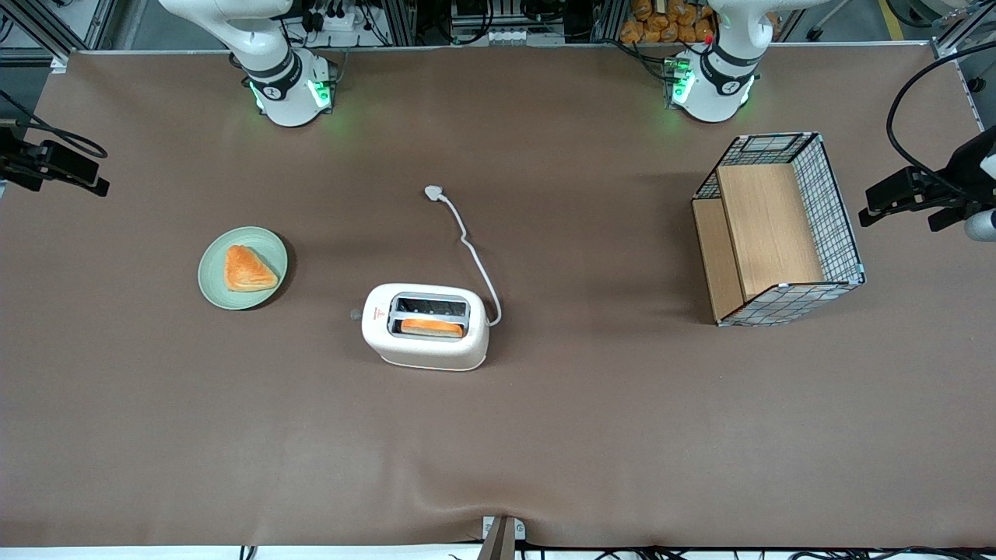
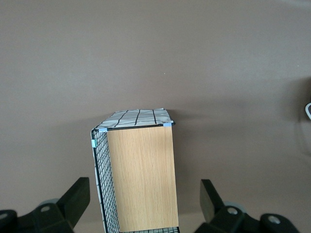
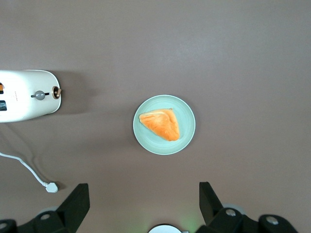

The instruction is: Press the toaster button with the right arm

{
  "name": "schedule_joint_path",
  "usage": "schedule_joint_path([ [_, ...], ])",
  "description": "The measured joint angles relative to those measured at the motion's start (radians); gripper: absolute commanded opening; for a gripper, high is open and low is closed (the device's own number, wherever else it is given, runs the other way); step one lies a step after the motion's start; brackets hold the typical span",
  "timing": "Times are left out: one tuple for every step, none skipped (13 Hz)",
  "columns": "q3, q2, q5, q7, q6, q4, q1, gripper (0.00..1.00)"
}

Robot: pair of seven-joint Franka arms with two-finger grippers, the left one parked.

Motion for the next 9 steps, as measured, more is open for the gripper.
schedule_joint_path([
  [0.001,0.0,0.0,0.0,0.0,0.0,0.0,1.0],
  [0.001,0.0,0.0,0.0,0.0,0.0,0.0,1.0],
  [0.002,0.001,0.0,0.0,-0.001,0.0,0.0,1.0],
  [0.002,0.003,0.0,0.0,-0.007,0.001,0.0,1.0],
  [0.001,0.005,0.0,0.0,-0.028,0.006,0.0,1.0],
  [0.001,0.014,0.0,0.0,-0.062,0.022,0.0,1.0],
  [0.002,0.03,0.002,0.0,-0.092,0.05,0.0,1.0],
  [0.004,0.051,0.006,0.0,-0.111,0.078,0.0,1.0],
  [0.008,0.07,0.015,0.0,-0.118,0.1,0.004,1.0],
])
